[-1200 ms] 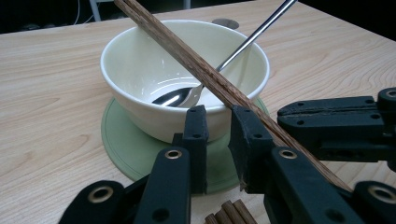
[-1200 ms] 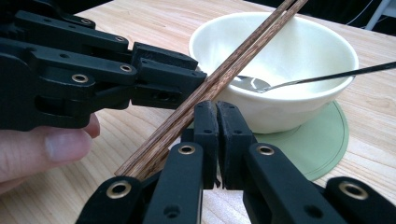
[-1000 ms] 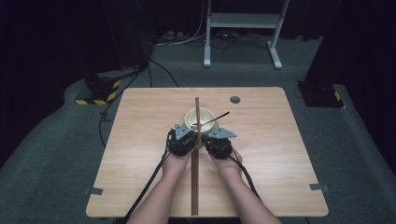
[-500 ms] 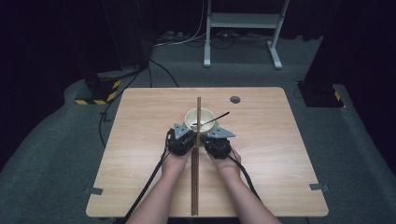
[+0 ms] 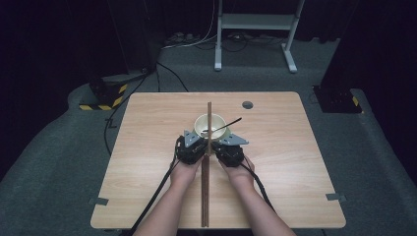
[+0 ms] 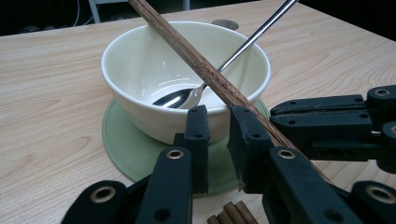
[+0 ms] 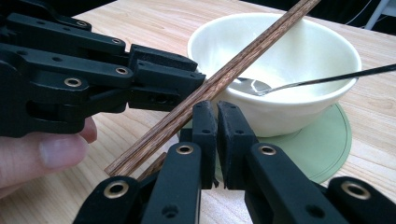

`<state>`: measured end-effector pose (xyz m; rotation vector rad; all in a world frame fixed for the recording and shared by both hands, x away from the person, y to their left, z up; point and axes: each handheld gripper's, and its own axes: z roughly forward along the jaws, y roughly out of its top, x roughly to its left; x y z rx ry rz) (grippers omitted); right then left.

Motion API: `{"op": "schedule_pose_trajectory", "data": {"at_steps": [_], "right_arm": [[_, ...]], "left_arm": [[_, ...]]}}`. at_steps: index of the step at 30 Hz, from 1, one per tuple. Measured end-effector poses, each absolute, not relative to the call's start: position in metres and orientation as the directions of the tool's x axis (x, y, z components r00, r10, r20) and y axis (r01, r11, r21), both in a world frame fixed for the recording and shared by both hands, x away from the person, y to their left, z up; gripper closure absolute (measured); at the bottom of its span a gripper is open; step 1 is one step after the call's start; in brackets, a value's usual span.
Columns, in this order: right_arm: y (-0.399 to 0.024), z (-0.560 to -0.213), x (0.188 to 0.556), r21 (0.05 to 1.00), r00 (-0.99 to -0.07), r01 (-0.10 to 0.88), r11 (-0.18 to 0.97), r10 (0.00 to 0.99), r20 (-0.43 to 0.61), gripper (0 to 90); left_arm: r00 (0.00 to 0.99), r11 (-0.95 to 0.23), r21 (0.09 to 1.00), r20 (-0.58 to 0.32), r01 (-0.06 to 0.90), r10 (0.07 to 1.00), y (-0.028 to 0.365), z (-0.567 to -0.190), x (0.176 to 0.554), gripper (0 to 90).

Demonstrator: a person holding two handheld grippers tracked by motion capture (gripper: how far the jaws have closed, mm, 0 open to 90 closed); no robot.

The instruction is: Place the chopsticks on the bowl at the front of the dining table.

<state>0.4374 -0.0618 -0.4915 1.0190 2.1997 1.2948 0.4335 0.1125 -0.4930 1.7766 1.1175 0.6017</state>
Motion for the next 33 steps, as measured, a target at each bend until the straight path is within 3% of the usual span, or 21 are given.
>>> {"op": "schedule_pose_trajectory", "data": {"at_steps": [8,19,33], "right_arm": [[-0.071,-0.488,0.429,0.875,-0.654,0.371,0.311,0.757,0.008,82.6],[-0.086,-0.494,0.411,0.889,-0.631,0.343,0.302,0.776,-0.020,80.8],[-0.088,-0.496,0.413,0.891,-0.630,0.348,0.293,0.777,-0.010,80.8]], "left_arm": [[0.464,-0.179,0.892,-0.038,0.414,0.885,0.121,-0.493,0.421,73.9],[0.536,-0.269,0.901,0.049,0.340,0.843,0.125,-0.499,0.356,64.7],[0.545,-0.289,0.898,0.068,0.331,0.835,0.115,-0.496,0.364,67.0]]}}
